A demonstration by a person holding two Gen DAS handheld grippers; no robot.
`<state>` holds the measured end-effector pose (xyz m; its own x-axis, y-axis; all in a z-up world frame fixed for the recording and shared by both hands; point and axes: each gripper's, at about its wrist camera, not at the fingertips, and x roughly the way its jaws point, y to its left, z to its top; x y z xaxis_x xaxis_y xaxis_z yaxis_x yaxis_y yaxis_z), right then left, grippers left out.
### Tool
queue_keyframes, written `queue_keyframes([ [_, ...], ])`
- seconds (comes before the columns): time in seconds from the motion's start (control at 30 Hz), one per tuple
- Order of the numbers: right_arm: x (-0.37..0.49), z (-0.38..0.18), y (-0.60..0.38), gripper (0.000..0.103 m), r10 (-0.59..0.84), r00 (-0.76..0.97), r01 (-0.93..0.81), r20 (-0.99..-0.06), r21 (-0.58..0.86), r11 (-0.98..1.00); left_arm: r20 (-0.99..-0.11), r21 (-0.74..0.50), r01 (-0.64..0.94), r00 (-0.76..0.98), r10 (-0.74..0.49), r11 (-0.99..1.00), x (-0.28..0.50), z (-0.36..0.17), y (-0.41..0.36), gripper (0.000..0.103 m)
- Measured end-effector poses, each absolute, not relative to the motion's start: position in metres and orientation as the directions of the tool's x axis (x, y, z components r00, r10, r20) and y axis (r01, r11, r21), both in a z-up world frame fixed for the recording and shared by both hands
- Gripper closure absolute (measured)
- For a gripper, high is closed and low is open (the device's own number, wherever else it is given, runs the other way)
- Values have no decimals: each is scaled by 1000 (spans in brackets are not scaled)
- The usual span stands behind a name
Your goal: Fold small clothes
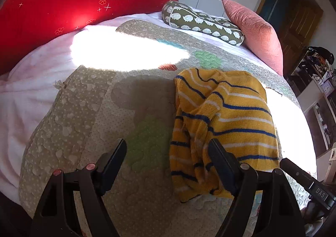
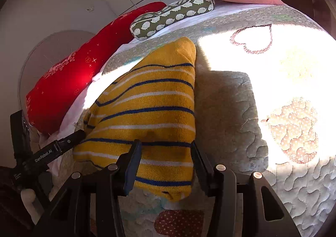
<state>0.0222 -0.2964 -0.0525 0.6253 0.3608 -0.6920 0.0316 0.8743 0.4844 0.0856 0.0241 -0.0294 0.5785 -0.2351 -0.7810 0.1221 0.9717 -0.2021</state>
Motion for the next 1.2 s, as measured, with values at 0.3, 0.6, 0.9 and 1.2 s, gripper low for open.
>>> queue_keyframes([
  [0.3,-28,-35,-286,51,327,678,24,-658,464,885,-668,-45,71,739,-82,996,12,17,27,23],
  [0.6,-60,-20,-272,51,292,700,4,-652,412,911,-503,87,-13,863,55,996,-51,51,16,9],
  [0.9,-90,-12,-271,46,205,713,30,-670,321,947,-493,74,33,870,8,997,-80,64,5,5],
  [1.2,-112,-13,-269,46,177,712,29,-680,281,959,-517,91,83,856,-24,992,-89,63,-17,5],
])
